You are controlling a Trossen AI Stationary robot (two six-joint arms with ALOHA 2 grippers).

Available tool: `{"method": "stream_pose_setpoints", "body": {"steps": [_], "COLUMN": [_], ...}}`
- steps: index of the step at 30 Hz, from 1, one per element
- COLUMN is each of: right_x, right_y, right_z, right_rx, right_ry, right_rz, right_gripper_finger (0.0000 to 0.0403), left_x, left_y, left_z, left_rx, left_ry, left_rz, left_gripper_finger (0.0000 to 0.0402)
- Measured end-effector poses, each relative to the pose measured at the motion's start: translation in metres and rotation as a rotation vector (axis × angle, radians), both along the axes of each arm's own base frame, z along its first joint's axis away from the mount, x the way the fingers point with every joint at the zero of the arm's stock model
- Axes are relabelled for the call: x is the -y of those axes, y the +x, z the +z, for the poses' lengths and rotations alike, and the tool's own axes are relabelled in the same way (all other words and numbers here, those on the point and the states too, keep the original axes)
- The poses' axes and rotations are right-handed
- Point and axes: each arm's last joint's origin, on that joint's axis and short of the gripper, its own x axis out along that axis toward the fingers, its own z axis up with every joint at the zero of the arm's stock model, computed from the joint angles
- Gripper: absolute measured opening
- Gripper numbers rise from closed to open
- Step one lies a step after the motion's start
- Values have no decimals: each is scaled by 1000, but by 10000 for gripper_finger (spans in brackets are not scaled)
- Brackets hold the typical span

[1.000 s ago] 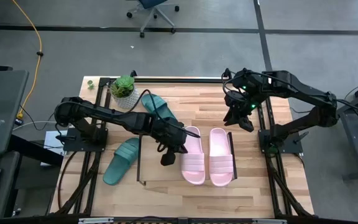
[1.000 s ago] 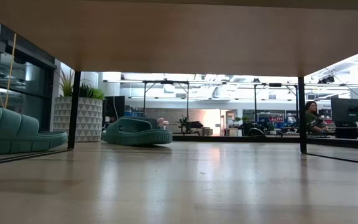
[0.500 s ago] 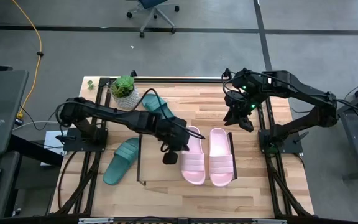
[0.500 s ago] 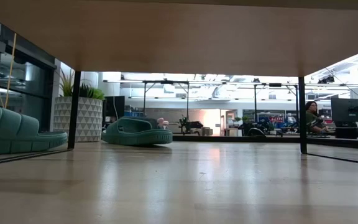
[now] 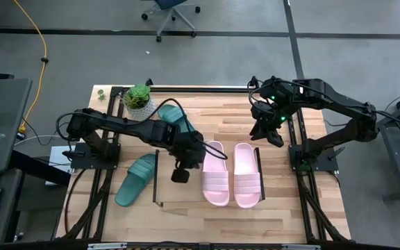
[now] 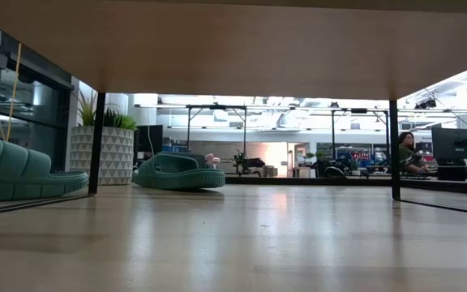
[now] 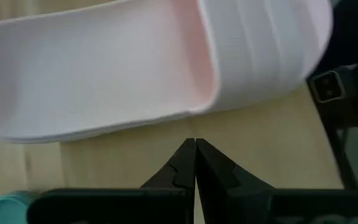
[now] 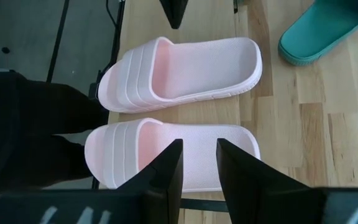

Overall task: Pick and place slides into the shelf
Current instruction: Adjust the left pink slide on the shelf

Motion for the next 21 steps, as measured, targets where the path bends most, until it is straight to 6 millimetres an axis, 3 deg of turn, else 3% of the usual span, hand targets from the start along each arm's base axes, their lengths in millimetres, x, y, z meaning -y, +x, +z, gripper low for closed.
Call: {"method": "stream_pose_setpoints", "body": {"steps": [12,21], "right_x": [0,0], "right_y": [1,0], "right_z": [0,0], "right_rx": [11,2], "right_ry": [-8,-5], "right_rz": [5,2], "right_gripper_finger": [87,87], "left_x": [5,5], "left_y": [16,26], "left_z": [-7,-12], "left_rx": [61,108], "left_ry": [-120,-99], "left_rz": [-49,-43], "left_gripper_finger": [1,1]}}
